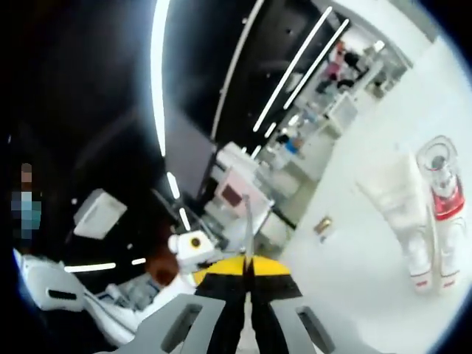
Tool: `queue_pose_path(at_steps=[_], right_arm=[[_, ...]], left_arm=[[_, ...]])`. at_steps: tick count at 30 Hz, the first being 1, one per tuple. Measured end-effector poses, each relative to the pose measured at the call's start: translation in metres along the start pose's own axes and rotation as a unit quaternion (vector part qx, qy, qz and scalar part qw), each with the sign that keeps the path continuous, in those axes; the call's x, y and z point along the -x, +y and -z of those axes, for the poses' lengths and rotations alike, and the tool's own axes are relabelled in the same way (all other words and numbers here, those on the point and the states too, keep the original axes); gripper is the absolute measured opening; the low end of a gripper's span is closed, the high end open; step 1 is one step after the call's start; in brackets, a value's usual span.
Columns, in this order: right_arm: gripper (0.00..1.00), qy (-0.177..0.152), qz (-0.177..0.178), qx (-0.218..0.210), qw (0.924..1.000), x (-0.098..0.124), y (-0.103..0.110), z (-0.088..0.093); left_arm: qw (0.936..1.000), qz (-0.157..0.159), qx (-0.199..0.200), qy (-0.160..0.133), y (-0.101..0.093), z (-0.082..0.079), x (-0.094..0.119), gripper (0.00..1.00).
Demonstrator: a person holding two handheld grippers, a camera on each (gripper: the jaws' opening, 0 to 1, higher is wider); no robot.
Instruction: Arrange the skincare products in the storage area until every visible bottle or jar stands upright without overlapping.
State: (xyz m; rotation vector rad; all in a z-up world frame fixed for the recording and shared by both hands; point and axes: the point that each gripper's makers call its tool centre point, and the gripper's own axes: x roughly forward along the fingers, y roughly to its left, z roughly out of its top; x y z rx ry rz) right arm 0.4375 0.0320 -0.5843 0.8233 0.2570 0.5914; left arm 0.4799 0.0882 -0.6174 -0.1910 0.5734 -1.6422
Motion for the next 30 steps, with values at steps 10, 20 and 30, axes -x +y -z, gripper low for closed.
queue_pose_path(at_steps=[10, 20, 30], right_arm=[[0.00, 0.089, -0.020, 0.019, 0.9957, 0.001, 0.006, 0.022], [0.00, 0.126, 0.012, 0.031, 0.9914, 0.003, -0.013, 0.029], [0.00, 0.137, 0.028, 0.065, 0.9880, -0.002, -0.018, 0.026]], left_arm=[[0.9968, 0.057, -0.007, 0.055, -0.016, 0.022, -0.021, 0.27], [0.9941, 0.059, -0.013, 0.090, -0.024, 0.044, -0.030, 0.11], [0.9949, 0.051, -0.005, 0.087, -0.034, 0.048, -0.029, 0.00]])
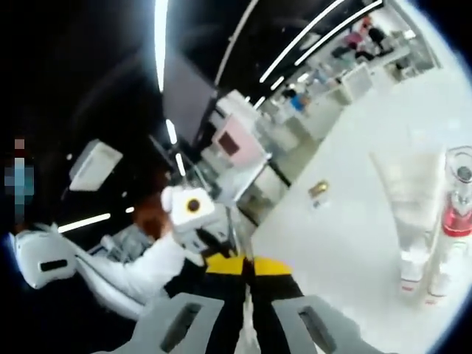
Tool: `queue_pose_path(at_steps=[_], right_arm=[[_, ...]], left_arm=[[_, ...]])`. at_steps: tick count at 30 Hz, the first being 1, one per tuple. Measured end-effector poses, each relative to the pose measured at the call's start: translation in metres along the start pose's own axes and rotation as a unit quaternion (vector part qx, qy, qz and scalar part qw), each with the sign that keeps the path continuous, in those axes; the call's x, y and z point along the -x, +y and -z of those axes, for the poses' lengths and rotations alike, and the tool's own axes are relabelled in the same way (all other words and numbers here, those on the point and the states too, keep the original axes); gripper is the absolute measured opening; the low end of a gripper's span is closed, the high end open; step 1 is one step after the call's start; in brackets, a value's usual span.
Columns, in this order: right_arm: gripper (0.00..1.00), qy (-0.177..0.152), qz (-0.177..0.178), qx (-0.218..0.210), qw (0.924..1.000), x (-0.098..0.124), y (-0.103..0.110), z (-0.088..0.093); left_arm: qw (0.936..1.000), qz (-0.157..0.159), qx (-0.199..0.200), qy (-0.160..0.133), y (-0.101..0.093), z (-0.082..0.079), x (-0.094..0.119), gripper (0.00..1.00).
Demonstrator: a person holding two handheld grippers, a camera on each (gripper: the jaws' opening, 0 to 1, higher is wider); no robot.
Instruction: Arrange the skincare products in the storage area until every visible bottle or jar stands upright without overlapping.
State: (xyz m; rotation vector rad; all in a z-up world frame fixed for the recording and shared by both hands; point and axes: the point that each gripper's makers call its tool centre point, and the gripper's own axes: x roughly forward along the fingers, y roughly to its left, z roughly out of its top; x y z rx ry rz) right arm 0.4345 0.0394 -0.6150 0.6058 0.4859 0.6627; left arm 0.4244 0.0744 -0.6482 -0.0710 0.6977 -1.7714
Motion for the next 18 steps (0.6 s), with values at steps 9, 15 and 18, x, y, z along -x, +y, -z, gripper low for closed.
queue_pose_path(at_steps=[9, 15, 18], right_arm=[[0.07, -0.008, 0.030, 0.039, 0.9988, -0.002, -0.009, -0.002], [0.10, 0.002, 0.029, 0.030, 0.9991, -0.005, -0.007, 0.019], [0.13, 0.009, 0.031, 0.025, 0.9992, -0.007, -0.006, 0.030]], left_arm=[[0.9998, 0.003, 0.008, -0.016, 0.007, -0.008, 0.003, 0.00], [0.9988, 0.009, 0.016, -0.045, 0.006, -0.019, 0.005, 0.00], [0.9984, 0.001, 0.017, -0.053, 0.013, -0.022, 0.007, 0.00]])
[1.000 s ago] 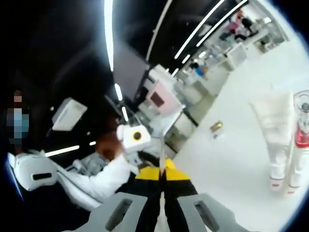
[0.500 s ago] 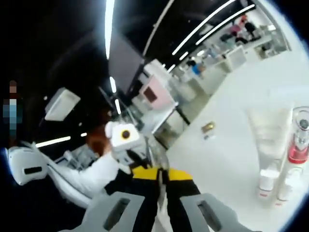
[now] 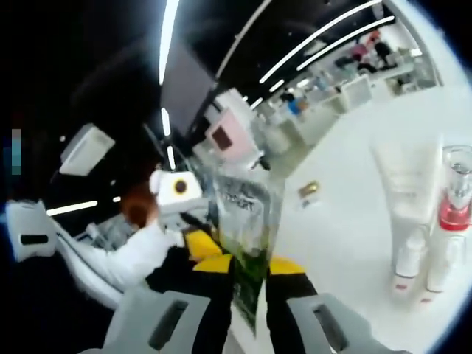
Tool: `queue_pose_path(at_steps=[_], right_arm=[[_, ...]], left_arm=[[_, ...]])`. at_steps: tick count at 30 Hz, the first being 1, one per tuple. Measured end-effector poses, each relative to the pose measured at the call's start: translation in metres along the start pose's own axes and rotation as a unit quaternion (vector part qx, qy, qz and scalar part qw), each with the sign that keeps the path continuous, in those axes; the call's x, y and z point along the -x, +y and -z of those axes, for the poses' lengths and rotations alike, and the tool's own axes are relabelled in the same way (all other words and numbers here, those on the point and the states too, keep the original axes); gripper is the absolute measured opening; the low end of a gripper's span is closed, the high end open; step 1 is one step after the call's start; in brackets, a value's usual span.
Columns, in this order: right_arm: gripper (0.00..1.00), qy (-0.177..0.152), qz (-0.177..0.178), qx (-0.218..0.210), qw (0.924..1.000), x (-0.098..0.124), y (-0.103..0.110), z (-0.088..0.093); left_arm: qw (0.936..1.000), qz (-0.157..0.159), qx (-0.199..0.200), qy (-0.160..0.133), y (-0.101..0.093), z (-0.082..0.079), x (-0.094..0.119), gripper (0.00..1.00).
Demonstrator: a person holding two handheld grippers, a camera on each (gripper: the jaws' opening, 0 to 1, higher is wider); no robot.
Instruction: Arrange the skincare products in the storage area until every visible bottle or jar stands upright without overlapping.
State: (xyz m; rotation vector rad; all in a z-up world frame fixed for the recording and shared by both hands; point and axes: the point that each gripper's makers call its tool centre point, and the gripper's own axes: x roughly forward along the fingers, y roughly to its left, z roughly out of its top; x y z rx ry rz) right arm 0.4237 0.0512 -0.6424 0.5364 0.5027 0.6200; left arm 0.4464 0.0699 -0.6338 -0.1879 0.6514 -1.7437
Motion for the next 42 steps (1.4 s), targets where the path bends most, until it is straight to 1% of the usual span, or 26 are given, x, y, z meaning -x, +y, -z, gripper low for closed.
queue_pose_path(at_steps=[3, 4, 6, 8, 10, 12, 13, 14, 16, 17, 18, 20, 23, 24, 25, 27, 29, 31, 34, 35, 38, 39, 41, 42], right_arm=[[0.12, 0.012, 0.008, -0.003, 0.9999, 0.000, -0.003, 0.013], [0.12, 0.013, 0.009, -0.005, 0.9999, 0.000, -0.004, 0.015], [0.12, 0.014, 0.010, -0.018, 0.9997, 0.000, -0.006, 0.020], [0.12, 0.021, 0.015, -0.015, 0.9995, 0.000, -0.008, 0.026], [0.11, 0.021, 0.015, -0.016, 0.9995, -0.001, -0.009, 0.028], [0.11, 0.018, 0.012, -0.025, 0.9995, -0.002, -0.007, 0.030], [0.11, 0.018, 0.011, -0.025, 0.9995, -0.002, -0.007, 0.030], [0.10, 0.020, 0.009, -0.024, 0.9995, -0.004, -0.005, 0.032], [0.10, 0.021, 0.007, -0.027, 0.9994, -0.006, -0.004, 0.032], [0.10, 0.020, 0.007, -0.029, 0.9994, -0.007, -0.004, 0.032], [0.09, 0.018, 0.007, -0.030, 0.9994, -0.007, -0.004, 0.032], [0.08, 0.014, 0.008, -0.037, 0.9992, -0.007, -0.005, 0.031], [0.06, 0.012, 0.014, -0.046, 0.9988, -0.007, -0.009, 0.031], [0.06, 0.013, 0.016, -0.047, 0.9987, -0.008, -0.010, 0.032], [0.06, 0.018, 0.020, -0.048, 0.9985, -0.008, -0.012, 0.033], [0.04, 0.025, 0.029, -0.052, 0.9979, -0.008, -0.015, 0.035], [0.01, 0.028, 0.035, -0.055, 0.9975, -0.008, -0.018, 0.035], [0.00, 0.026, 0.044, -0.065, 0.9966, -0.008, -0.023, 0.034], [0.00, 0.026, 0.068, -0.065, 0.9952, -0.010, -0.032, 0.032], [0.00, 0.029, 0.077, -0.062, 0.9947, -0.010, -0.036, 0.032], [0.00, 0.045, 0.105, -0.049, 0.9922, -0.013, -0.046, 0.036], [0.00, 0.049, 0.118, -0.040, 0.9910, -0.015, -0.052, 0.037], [0.00, 0.056, 0.131, -0.032, 0.9892, -0.017, -0.059, 0.039], [0.00, 0.057, 0.141, -0.026, 0.9880, -0.017, -0.064, 0.039]], left_arm=[[0.9992, 0.007, 0.029, -0.029, 0.003, -0.008, 0.000, 0.00], [0.9988, 0.009, 0.032, -0.035, 0.004, -0.010, -0.001, 0.00], [0.9987, 0.006, 0.036, -0.037, 0.006, -0.008, -0.005, 0.00], [0.9984, 0.004, 0.040, -0.040, 0.008, -0.008, -0.006, 0.00], [0.9973, 0.004, 0.050, -0.053, 0.010, -0.010, -0.007, 0.00], [0.9953, 0.014, 0.062, -0.073, 0.009, -0.017, -0.007, 0.00], [0.9933, 0.023, 0.071, -0.089, 0.009, -0.023, -0.006, 0.00], [0.9921, 0.025, 0.077, -0.096, 0.009, -0.025, -0.005, 0.00], [0.9914, 0.019, 0.078, -0.103, 0.012, -0.028, -0.004, 0.00], [0.9917, 0.014, 0.077, -0.102, 0.013, -0.028, -0.004, 0.00], [0.9915, 0.003, 0.075, -0.107, 0.018, -0.029, -0.004, 0.00], [0.9899, 0.001, 0.084, -0.114, 0.021, -0.028, -0.004, 0.00], [0.9891, -0.008, 0.090, -0.116, 0.024, -0.025, -0.006, 0.00], [0.9870, -0.024, 0.109, -0.115, 0.032, -0.020, -0.009, 0.00], [0.9872, -0.027, 0.107, -0.115, 0.034, -0.018, -0.010, 0.00], [0.9854, -0.033, 0.118, -0.118, 0.040, -0.013, -0.012, 0.00], [0.9842, -0.041, 0.125, -0.119, 0.043, -0.009, -0.014, 0.00], [0.9829, -0.052, 0.129, -0.120, 0.048, -0.007, -0.015, 0.00], [0.9832, -0.066, 0.125, -0.115, 0.055, -0.005, -0.019, 0.00], [0.9840, -0.079, 0.117, -0.109, 0.060, -0.003, -0.020, 0.00], [0.9838, -0.099, 0.113, -0.097, 0.069, 0.002, -0.024, 0.00], [0.9833, -0.111, 0.110, -0.093, 0.074, 0.005, -0.026, 0.00], [0.9826, -0.125, 0.107, -0.086, 0.082, 0.008, -0.029, 0.00], [0.9821, -0.127, 0.109, -0.087, 0.087, 0.008, -0.029, 0.00]])
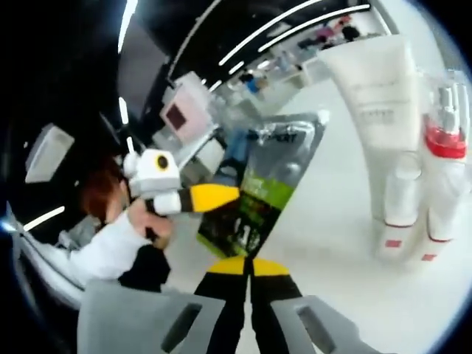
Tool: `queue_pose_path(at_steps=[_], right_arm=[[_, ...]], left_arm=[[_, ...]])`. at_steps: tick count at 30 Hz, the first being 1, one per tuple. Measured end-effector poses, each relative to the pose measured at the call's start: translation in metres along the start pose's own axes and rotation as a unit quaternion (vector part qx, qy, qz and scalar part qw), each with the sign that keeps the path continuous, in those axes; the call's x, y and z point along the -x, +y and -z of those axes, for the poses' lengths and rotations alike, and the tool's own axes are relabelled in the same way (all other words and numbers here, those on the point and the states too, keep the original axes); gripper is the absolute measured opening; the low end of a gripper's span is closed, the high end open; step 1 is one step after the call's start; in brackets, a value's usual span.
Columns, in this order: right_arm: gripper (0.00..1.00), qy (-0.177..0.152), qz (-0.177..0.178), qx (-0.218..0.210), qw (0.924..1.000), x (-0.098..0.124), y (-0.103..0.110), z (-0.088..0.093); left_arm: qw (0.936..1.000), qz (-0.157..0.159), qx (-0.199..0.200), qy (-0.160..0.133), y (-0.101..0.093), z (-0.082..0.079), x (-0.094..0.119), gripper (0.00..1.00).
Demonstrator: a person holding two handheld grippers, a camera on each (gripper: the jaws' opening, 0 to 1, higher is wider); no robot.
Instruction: Arrange the skincare products in the storage area until every visible bottle or jar stands upright without overlapping.
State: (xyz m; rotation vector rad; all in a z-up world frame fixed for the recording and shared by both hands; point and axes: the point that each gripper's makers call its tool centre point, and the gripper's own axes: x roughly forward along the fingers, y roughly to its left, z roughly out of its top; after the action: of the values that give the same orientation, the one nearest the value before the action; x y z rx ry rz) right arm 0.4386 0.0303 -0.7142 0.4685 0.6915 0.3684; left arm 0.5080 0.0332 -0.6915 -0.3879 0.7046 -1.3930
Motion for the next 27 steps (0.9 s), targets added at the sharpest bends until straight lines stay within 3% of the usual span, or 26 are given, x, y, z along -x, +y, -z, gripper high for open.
queue_pose_path(at_steps=[8, 14, 17, 27], right_arm=[[0.00, 0.019, 0.054, 0.044, 0.9974, -0.005, -0.025, 0.006], [0.00, 0.027, 0.068, 0.047, 0.9962, -0.005, -0.036, 0.014], [0.00, 0.040, 0.088, 0.070, 0.9928, -0.006, -0.043, 0.017], [0.00, 0.042, 0.111, 0.087, 0.9892, -0.010, -0.059, 0.019]], left_arm=[[0.9992, -0.035, -0.007, 0.019, 0.019, 0.014, -0.019, 0.00], [0.9979, -0.048, -0.014, 0.041, 0.023, 0.028, -0.029, 0.00], [0.9967, -0.058, -0.023, 0.052, 0.023, 0.036, -0.033, 0.00], [0.9939, -0.078, -0.030, 0.071, 0.032, 0.047, -0.041, 0.00]])
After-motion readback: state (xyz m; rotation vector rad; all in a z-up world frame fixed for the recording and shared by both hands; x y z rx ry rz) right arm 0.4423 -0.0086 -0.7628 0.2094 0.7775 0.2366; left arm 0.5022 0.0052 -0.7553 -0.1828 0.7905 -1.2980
